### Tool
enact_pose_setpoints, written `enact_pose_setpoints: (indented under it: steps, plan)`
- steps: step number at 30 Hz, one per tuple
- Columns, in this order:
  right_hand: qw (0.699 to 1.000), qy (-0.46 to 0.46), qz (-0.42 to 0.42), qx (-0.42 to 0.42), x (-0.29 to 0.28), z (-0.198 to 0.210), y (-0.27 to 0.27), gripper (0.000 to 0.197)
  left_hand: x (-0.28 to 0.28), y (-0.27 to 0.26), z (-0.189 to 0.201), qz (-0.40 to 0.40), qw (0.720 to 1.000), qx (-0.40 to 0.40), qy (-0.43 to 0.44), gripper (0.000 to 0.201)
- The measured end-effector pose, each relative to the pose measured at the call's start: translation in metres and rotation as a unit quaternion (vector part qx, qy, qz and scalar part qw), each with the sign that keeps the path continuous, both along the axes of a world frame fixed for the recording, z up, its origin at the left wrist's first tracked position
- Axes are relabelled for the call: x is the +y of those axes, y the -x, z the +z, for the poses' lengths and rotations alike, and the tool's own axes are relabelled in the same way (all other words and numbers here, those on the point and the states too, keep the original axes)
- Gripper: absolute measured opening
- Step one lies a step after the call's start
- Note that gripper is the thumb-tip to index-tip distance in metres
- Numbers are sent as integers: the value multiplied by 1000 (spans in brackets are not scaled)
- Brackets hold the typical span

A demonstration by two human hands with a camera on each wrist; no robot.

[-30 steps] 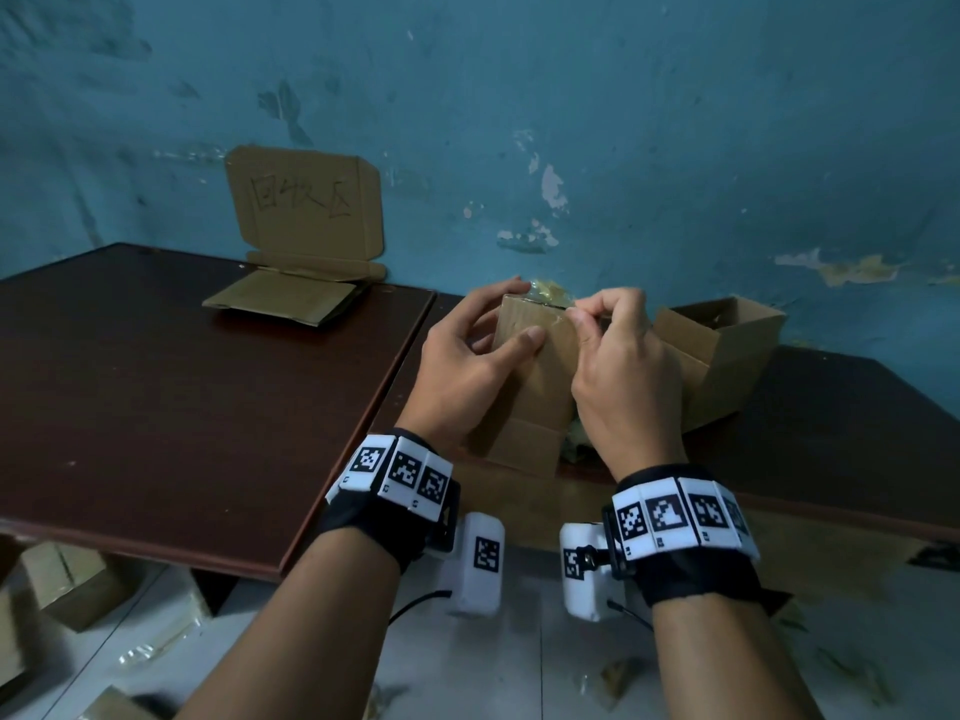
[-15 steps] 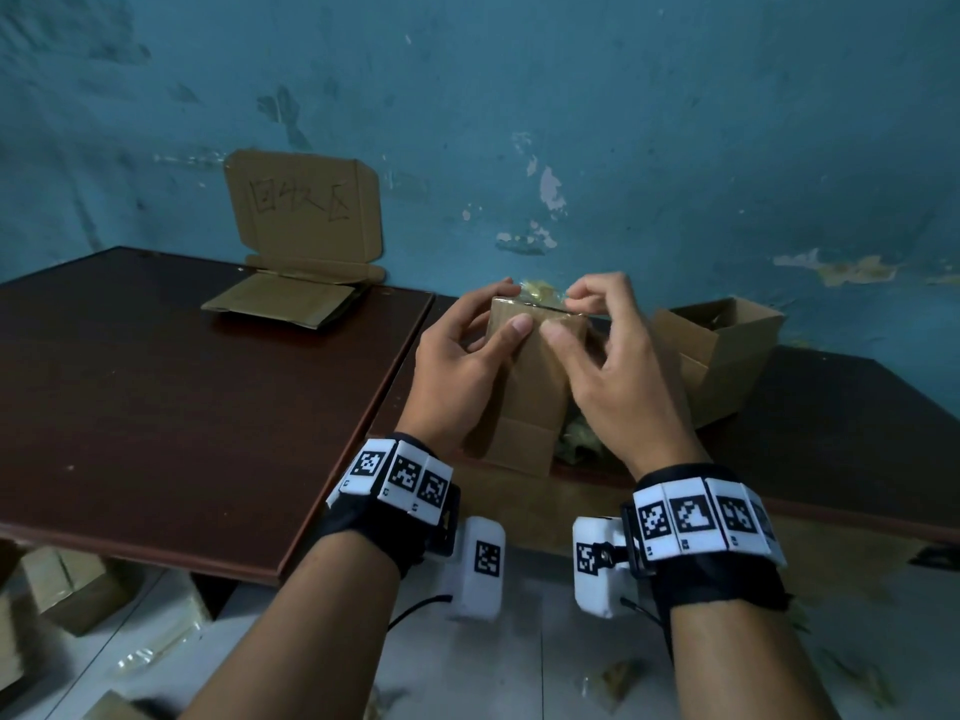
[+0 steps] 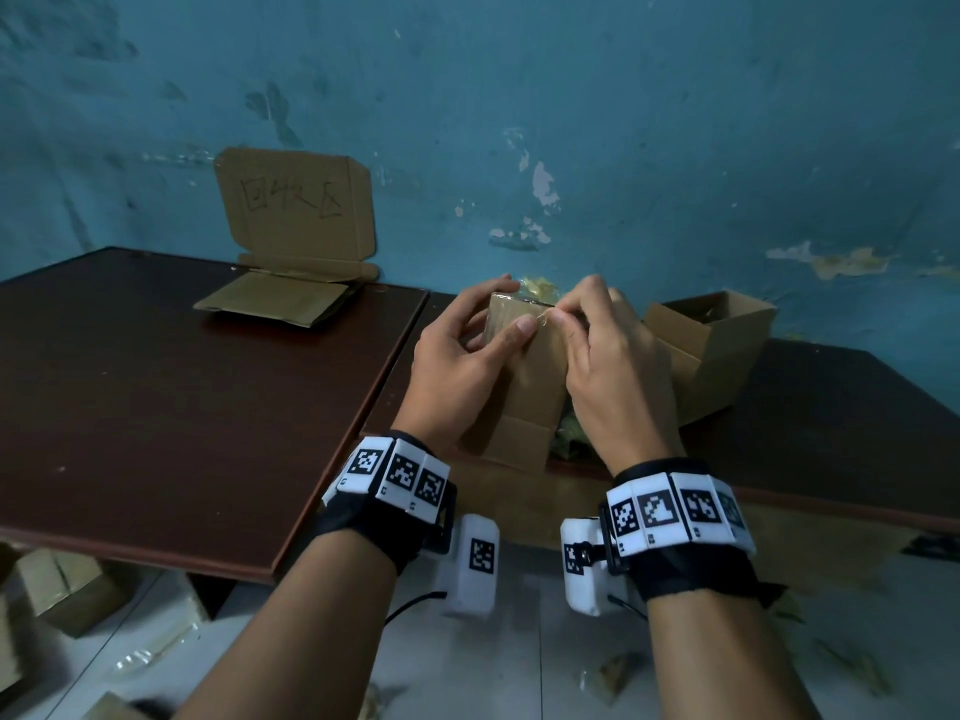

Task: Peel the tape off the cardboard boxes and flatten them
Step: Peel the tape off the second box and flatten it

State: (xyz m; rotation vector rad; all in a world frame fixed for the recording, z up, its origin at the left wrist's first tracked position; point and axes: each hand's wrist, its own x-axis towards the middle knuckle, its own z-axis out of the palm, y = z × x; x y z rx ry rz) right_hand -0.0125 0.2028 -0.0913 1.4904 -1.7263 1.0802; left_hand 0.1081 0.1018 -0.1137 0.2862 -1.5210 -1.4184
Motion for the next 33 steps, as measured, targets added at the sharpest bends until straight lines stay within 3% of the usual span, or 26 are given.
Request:
enact_pose_setpoints:
  steps: [14,23,33]
  plan:
    - [993,45,-51,-95,-6,3,-12,19,-4,1,-6,51,997,-52,41,41]
    - [990,23,-17,-138,-3,1,-6,19,-3,1,-3,96,995,-27,25,21]
    - [994,12,-2,-112,-2,-1,-7,17,-2,6,-5,243,954,-34,173,5]
